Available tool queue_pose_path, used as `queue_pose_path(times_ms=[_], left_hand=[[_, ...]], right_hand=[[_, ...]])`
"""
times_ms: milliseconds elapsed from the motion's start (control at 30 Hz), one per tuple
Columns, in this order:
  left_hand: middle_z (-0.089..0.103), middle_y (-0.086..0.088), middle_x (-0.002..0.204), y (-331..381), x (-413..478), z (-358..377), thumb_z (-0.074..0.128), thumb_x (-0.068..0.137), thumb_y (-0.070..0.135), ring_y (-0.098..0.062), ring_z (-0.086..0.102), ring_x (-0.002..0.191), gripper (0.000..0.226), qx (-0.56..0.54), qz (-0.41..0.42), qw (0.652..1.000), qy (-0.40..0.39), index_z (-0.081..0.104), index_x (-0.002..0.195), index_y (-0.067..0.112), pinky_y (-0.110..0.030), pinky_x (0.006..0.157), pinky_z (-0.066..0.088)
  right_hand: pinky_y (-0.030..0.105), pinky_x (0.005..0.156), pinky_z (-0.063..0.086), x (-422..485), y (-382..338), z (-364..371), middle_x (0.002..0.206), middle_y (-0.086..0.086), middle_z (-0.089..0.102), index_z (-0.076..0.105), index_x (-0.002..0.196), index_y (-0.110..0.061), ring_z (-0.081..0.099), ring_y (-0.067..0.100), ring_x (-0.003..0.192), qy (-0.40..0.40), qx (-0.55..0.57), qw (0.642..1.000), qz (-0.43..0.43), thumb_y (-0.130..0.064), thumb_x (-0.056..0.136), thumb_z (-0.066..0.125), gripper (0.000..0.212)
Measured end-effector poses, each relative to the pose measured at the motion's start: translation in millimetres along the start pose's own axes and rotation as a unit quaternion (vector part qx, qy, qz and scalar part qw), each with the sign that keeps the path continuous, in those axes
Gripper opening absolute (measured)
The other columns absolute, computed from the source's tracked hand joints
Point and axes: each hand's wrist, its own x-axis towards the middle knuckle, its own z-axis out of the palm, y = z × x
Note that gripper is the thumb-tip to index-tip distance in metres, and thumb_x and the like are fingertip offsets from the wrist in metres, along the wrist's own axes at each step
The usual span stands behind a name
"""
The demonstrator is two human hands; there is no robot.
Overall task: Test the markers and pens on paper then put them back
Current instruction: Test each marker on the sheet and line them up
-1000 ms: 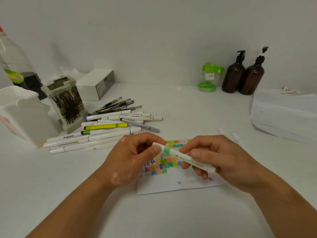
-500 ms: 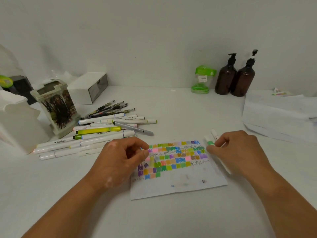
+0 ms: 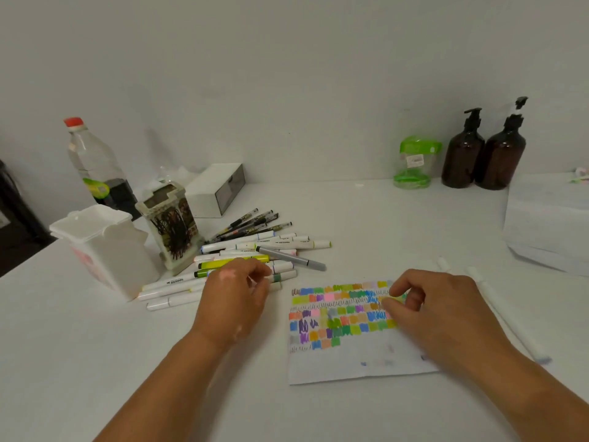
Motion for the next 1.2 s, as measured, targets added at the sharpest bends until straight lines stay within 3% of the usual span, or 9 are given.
queue_pose_path(times_ms=[133, 267, 567, 667, 767, 833, 900, 1067, 1200], left_hand=[[0.066, 0.001, 0.123, -20, 16, -7, 0.064, 0.094, 0.024, -0.021, 0.058, 0.114, 0.029, 0.162, 0.015, 0.987, 0.0, 0.068, 0.122, 0.024, -0.041, 0.101, 0.048], [0.067, 0.005, 0.121, -23, 19, -6, 0.058, 0.097, 0.032, -0.018, 0.058, 0.11, 0.028, 0.229, 0.036, 0.972, -0.029, 0.067, 0.123, 0.03, -0.041, 0.099, 0.047], [0.061, 0.005, 0.117, -21, 16, -2, 0.061, 0.097, 0.023, -0.017, 0.057, 0.105, 0.029, 0.214, 0.049, 0.975, -0.04, 0.067, 0.125, 0.027, -0.038, 0.096, 0.046], [0.063, 0.008, 0.111, -5, 10, -4, 0.064, 0.095, 0.019, -0.012, 0.057, 0.097, 0.023, 0.126, 0.042, 0.991, 0.015, 0.069, 0.117, 0.026, -0.029, 0.089, 0.05], [0.067, 0.016, 0.09, 22, 3, -6, 0.072, 0.089, 0.022, -0.006, 0.064, 0.083, 0.019, -0.121, -0.051, 0.991, -0.009, 0.065, 0.099, 0.037, -0.014, 0.065, 0.051], [0.072, 0.009, 0.092, 38, -3, -5, 0.075, 0.085, 0.017, -0.011, 0.071, 0.089, 0.024, -0.372, -0.125, 0.915, -0.09, 0.066, 0.101, 0.032, -0.021, 0.068, 0.058], [0.073, 0.001, 0.092, 45, -8, 2, 0.077, 0.083, 0.011, -0.022, 0.074, 0.089, 0.028, -0.5, -0.144, 0.842, -0.143, 0.069, 0.106, 0.024, -0.03, 0.072, 0.058], [0.07, -0.008, 0.086, 48, -22, 28, 0.092, 0.059, 0.02, -0.027, 0.071, 0.079, 0.04, -0.577, -0.176, 0.781, -0.16, 0.071, 0.092, 0.014, -0.032, 0.067, 0.056], [0.066, -0.005, 0.073, 44, -24, 34, 0.097, 0.049, 0.025, -0.024, 0.07, 0.07, 0.052, -0.582, -0.186, 0.777, -0.152, 0.065, 0.087, 0.009, -0.029, 0.061, 0.055]], right_hand=[[0.03, 0.057, 0.053, -3, -3, 5, 0.059, -0.015, 0.063, 0.066, 0.071, -0.037, 0.06, 0.003, 0.059, -0.019, 0.016, 0.999, -0.022, -0.04, 0.078, 0.08, 0.016], [0.022, 0.057, 0.047, -5, -4, 7, 0.059, -0.018, 0.063, 0.065, 0.068, -0.038, 0.059, 0.001, 0.062, -0.032, 0.012, 0.999, -0.039, -0.041, 0.078, 0.079, 0.018], [0.016, 0.053, 0.039, -7, -6, 4, 0.068, -0.031, 0.063, 0.065, 0.069, -0.04, 0.059, -0.005, 0.069, -0.045, 0.023, 0.997, -0.056, -0.041, 0.079, 0.078, 0.017], [0.016, 0.054, 0.039, -9, -7, 4, 0.069, -0.031, 0.063, 0.065, 0.07, -0.041, 0.059, -0.006, 0.071, -0.041, 0.039, 0.996, -0.066, -0.043, 0.08, 0.078, 0.017], [0.015, 0.054, 0.04, -12, -10, 5, 0.07, -0.03, 0.066, 0.065, 0.071, -0.042, 0.059, -0.001, 0.068, -0.039, 0.068, 0.992, -0.097, -0.042, 0.078, 0.078, 0.014], [0.015, 0.058, 0.044, -14, -13, 5, 0.076, -0.03, 0.067, 0.066, 0.076, -0.046, 0.057, 0.002, 0.062, -0.05, 0.091, 0.988, -0.117, -0.042, 0.076, 0.078, 0.013], [0.016, 0.061, 0.047, -16, -15, 4, 0.087, -0.033, 0.067, 0.066, 0.086, -0.048, 0.057, 0.006, 0.065, -0.07, 0.101, 0.983, -0.133, -0.047, 0.075, 0.078, 0.017], [0.012, 0.064, 0.045, -18, -18, 5, 0.087, -0.034, 0.068, 0.063, 0.096, -0.049, 0.061, 0.01, 0.069, -0.124, 0.128, 0.973, -0.144, -0.059, 0.072, 0.074, 0.028], [0.016, 0.057, 0.044, -19, -19, 10, 0.079, -0.022, 0.072, 0.063, 0.095, -0.05, 0.055, 0.013, 0.06, -0.14, 0.153, 0.969, -0.131, -0.044, 0.075, 0.084, 0.029]])
